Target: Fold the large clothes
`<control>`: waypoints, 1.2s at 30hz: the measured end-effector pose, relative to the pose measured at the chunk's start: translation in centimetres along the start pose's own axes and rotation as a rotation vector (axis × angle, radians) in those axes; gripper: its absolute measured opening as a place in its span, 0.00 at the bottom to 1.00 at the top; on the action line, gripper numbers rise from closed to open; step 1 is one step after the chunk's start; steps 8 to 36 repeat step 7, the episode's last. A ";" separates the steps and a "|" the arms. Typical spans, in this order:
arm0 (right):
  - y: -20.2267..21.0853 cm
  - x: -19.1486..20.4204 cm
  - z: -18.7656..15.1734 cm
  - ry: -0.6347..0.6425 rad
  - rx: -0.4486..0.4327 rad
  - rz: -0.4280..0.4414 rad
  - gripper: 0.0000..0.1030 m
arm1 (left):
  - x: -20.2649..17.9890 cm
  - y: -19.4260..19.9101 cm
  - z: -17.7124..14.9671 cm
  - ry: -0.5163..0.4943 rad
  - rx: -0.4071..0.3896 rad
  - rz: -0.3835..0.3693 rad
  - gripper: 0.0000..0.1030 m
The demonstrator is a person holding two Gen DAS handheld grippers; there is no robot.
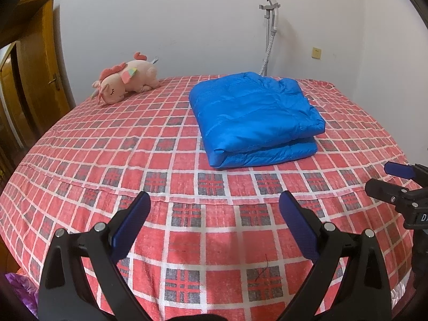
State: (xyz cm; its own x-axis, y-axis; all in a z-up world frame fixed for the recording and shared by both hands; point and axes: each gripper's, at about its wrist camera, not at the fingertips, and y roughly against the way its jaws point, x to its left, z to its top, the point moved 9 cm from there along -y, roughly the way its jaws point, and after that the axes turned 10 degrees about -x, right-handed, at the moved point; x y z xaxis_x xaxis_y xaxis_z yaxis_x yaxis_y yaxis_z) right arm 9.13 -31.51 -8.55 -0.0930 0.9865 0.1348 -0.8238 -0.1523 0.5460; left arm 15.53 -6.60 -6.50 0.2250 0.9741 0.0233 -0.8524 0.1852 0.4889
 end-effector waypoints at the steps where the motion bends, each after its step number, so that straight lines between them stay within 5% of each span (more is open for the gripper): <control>1: 0.0 -0.1 0.0 0.001 0.000 0.001 0.96 | 0.0 0.0 0.0 -0.001 0.000 0.000 0.93; 36: 0.0 0.0 0.0 0.001 0.000 0.001 0.96 | -0.1 0.0 0.0 0.002 0.002 0.003 0.93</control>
